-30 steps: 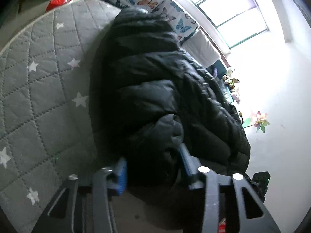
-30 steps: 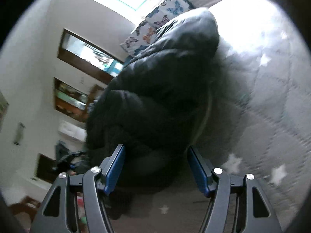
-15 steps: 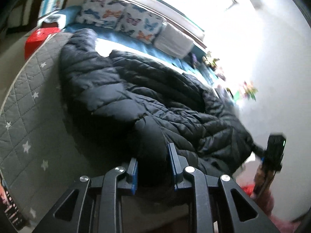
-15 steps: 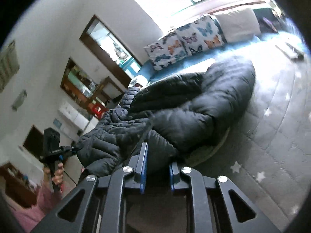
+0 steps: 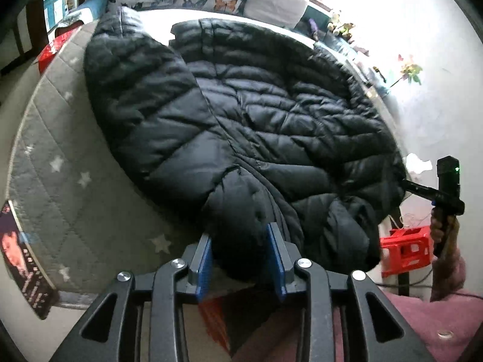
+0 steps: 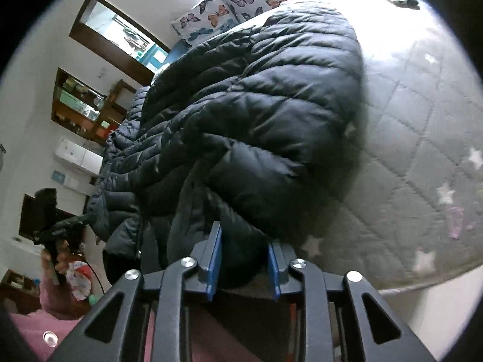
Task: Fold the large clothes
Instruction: 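Lift the jacket with both grippers and shake it out flat onto the bed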
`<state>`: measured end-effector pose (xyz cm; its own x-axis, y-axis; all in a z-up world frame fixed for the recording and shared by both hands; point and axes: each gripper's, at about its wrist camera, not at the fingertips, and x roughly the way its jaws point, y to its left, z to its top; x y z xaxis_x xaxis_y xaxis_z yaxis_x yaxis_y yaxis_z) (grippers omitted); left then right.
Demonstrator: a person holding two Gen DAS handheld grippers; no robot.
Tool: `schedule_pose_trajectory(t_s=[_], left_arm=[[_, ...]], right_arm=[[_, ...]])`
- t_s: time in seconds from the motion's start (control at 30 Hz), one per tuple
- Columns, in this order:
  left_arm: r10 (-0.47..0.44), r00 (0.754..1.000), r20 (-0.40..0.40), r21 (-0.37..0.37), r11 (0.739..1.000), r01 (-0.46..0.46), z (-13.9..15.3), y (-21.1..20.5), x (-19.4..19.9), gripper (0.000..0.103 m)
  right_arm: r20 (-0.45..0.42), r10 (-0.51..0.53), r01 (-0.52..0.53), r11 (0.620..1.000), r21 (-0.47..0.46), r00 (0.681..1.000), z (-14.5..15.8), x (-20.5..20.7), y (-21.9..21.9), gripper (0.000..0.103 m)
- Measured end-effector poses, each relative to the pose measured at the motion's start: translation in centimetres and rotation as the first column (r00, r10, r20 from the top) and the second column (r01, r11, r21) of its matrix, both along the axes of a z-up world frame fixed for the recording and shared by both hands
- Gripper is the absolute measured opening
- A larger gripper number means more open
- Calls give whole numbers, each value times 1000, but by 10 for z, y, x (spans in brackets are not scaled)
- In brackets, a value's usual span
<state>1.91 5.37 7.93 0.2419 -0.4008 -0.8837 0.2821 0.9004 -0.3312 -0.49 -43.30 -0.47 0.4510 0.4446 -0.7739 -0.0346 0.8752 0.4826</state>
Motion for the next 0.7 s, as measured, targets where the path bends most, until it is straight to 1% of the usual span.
schedule_pose_trajectory(t_s=[0.07,0.1,0.13,0.17,0.2,0.27,0.3,0.33,0.4,0.47,0.5,0.53,0.6,0.7], left_arm=[[19,999,41,25,999,-20,18,6,1,36],[25,998,57,25,999,-26,19,23,-5,37],[38,996,79,17,999,-40,29,23,-2,37],[52,994,93,4,999,-53,35,23,2,41],[66,992,106,-11,998,-66,40,26,7,49],[84,987,134,-24,996,-82,46,42,9,58],[84,986,142,-23,996,-82,48,50,9,58],[76,985,152,-23,997,-73,52,45,16,58],[71,985,156,-29,997,-67,48,34,32,58],[60,987,151,-38,998,-55,44,19,50,58],[54,988,147,-37,998,-49,41,14,59,58],[45,989,139,-33,999,-41,37,9,71,58],[21,991,131,-31,999,-17,29,-2,91,58],[-8,992,125,-21,1000,11,17,-18,125,58]], right_arm=[[40,-27,31,996,-89,999,13,-4,-8,37],[67,-44,52,989,-135,997,25,1,-15,38],[84,-51,63,986,-152,995,32,2,-16,39],[106,-59,76,983,-167,993,40,9,-19,40],[124,-60,82,981,-177,990,47,17,-21,41],[142,-38,64,980,-186,989,51,34,-17,41],[151,-26,56,980,-194,988,53,47,-12,41],[153,-8,39,979,-202,988,53,62,-6,41],[148,39,-7,978,-209,988,50,93,13,41],[143,67,-34,974,-225,987,49,114,27,41],[127,97,-65,971,-231,987,45,132,37,41],[121,110,-79,968,-236,986,45,139,37,41],[103,146,-116,961,-251,984,37,166,48,41],[65,175,-151,949,-277,982,23,195,56,41]])
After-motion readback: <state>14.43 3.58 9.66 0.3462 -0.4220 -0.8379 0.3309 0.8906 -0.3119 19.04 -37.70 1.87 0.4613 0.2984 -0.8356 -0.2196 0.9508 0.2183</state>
